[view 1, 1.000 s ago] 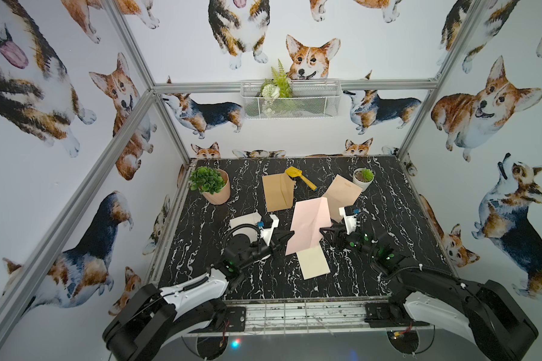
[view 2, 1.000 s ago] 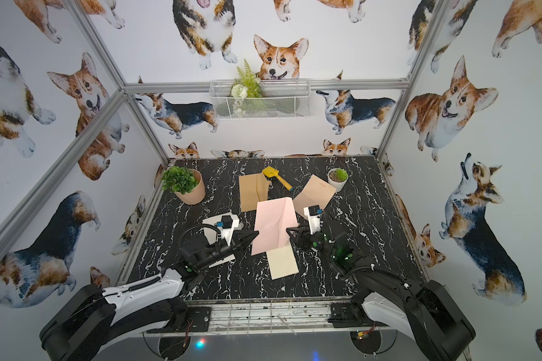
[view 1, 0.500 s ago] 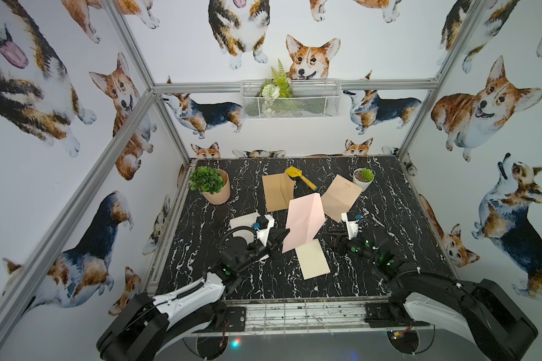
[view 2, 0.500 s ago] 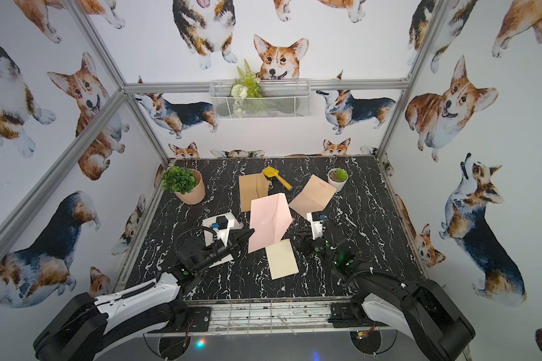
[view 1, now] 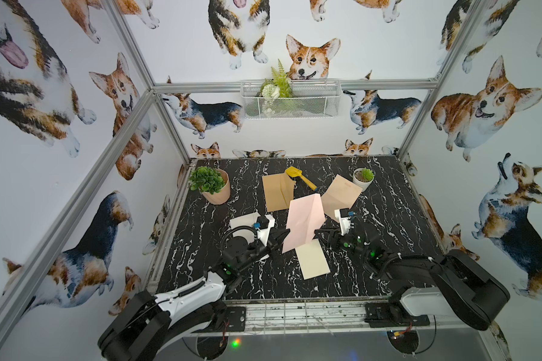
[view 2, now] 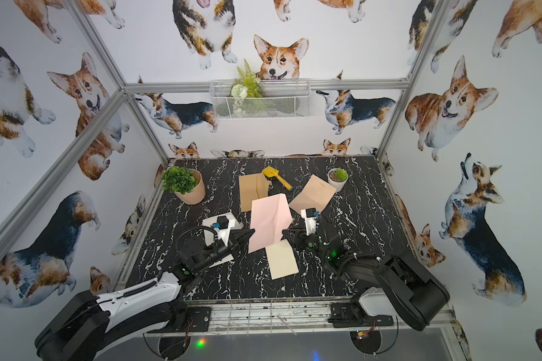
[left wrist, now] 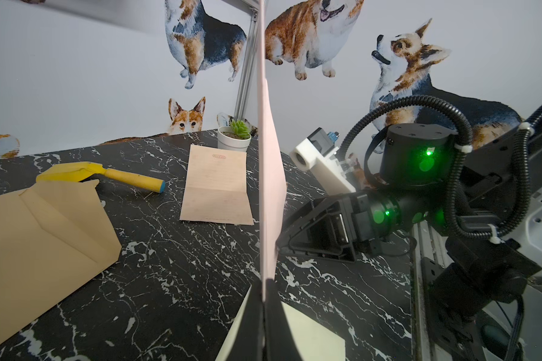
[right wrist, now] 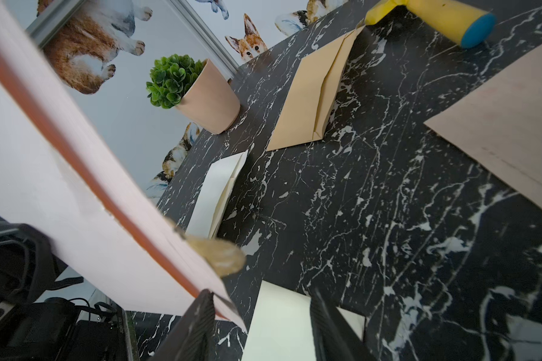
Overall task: Take the letter paper out of the envelope
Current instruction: Place the envelope at the center of the board.
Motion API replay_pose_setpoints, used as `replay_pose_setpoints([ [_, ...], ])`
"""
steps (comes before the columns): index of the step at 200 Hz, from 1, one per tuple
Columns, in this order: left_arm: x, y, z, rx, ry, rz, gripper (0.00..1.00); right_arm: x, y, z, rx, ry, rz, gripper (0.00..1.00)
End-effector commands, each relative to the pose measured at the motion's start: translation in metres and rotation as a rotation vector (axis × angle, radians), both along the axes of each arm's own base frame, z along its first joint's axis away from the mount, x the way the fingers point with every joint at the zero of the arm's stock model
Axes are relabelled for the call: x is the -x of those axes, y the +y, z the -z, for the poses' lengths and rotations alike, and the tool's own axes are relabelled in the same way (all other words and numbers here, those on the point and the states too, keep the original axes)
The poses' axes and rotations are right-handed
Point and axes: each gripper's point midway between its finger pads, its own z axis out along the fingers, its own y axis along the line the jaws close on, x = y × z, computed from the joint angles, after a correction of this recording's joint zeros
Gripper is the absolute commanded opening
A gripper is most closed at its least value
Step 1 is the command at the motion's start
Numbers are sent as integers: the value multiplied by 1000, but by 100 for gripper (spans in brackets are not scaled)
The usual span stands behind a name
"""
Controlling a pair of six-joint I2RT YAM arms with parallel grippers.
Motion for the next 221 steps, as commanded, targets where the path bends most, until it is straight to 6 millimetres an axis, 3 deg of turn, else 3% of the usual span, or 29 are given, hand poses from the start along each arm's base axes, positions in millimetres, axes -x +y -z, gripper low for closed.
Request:
replay_pose_setpoints([
  [1, 0, 0, -10, 28, -25, 2, 0, -4, 14, -25, -94, -55, -31, 47],
  [90, -4, 1, -6, 16, -13, -21, 0, 7, 32, -43, -96, -91, -81, 21],
  [126, -7, 4, -3, 11, -7, -49, 0, 13, 26, -54, -70, -120, -65, 2],
  [153, -10, 9, -2, 12, -6, -79, 22, 16, 13, -62, -39, -146, -28, 0],
  [174, -12, 11, -2, 8, -3, -97, 28, 17, -1, -69, -2, -174, 16, 0],
  [192, -14, 14, -1, 6, 0, -114, 41, 18, -16, -75, 32, -202, 72, 0],
  [221, -14, 16, 0, 4, 2, -129, 45, 15, -53, -82, 112, -233, 200, 0],
])
